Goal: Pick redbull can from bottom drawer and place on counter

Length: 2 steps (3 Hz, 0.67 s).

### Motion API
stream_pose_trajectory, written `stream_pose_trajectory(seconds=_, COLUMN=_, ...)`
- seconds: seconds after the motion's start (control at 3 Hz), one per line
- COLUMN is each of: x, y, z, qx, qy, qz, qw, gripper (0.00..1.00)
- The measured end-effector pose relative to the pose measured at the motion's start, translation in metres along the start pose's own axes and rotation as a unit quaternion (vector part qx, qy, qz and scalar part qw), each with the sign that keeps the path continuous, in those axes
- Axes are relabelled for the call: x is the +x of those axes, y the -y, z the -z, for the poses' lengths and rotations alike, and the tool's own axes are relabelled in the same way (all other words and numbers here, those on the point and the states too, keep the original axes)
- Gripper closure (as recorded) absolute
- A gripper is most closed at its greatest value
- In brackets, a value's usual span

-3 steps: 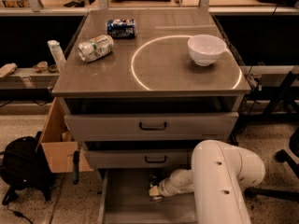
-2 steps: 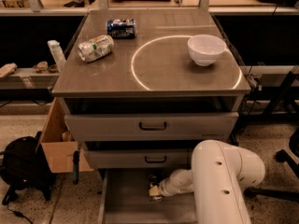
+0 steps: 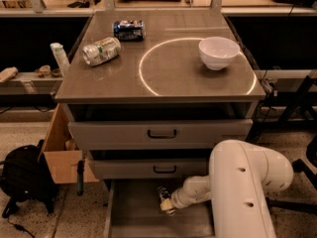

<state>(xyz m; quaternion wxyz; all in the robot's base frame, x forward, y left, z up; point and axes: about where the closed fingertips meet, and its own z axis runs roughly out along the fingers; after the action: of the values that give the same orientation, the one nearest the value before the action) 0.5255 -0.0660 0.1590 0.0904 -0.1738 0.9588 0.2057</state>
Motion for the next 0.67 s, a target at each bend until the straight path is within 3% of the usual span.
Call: stream_pose_trajectory(seconds=0.67, x=0.033, y=-0.013, z=0.068, qx=-0.006, qy=-0.005, qz=0.044, qw=0.999, gripper=1.0)
